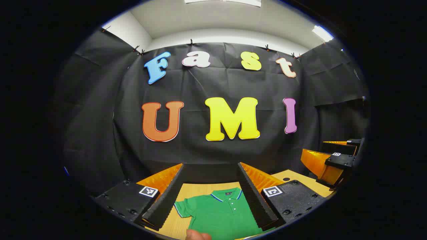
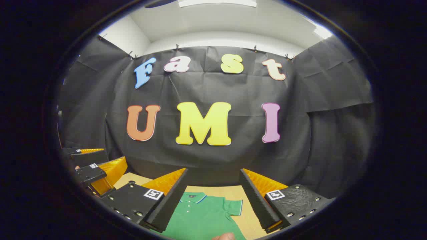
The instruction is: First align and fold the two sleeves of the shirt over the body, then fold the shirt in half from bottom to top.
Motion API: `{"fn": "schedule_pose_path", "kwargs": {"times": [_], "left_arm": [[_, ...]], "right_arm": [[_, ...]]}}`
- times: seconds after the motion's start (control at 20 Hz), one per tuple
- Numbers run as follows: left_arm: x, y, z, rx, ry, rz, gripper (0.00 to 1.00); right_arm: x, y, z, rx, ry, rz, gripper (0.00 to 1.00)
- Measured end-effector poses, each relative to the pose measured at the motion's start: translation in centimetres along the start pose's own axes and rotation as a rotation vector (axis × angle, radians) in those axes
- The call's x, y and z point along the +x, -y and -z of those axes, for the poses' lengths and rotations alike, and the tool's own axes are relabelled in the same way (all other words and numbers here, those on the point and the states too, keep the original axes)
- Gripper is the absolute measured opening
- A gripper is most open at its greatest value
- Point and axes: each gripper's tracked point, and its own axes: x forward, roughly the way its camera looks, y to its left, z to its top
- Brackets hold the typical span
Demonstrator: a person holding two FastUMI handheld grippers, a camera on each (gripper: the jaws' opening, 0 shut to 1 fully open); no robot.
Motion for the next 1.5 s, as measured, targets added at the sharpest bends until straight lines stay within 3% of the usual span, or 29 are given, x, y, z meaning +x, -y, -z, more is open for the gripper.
{"fn": "schedule_pose_path", "kwargs": {"times": [1.2, 1.5], "left_arm": [[0.5, -0.5, 0.1, 0.045, -0.001, -0.032, 0.98], [0.9, -0.5, 0.6, 0.052, -0.011, -0.033, 0.98]], "right_arm": [[0.8, 0.9, 0.3, -0.015, -0.014, 0.018, 0.96], [3.3, 2.7, 0.8, -0.021, -0.046, 0.047, 0.96]]}}
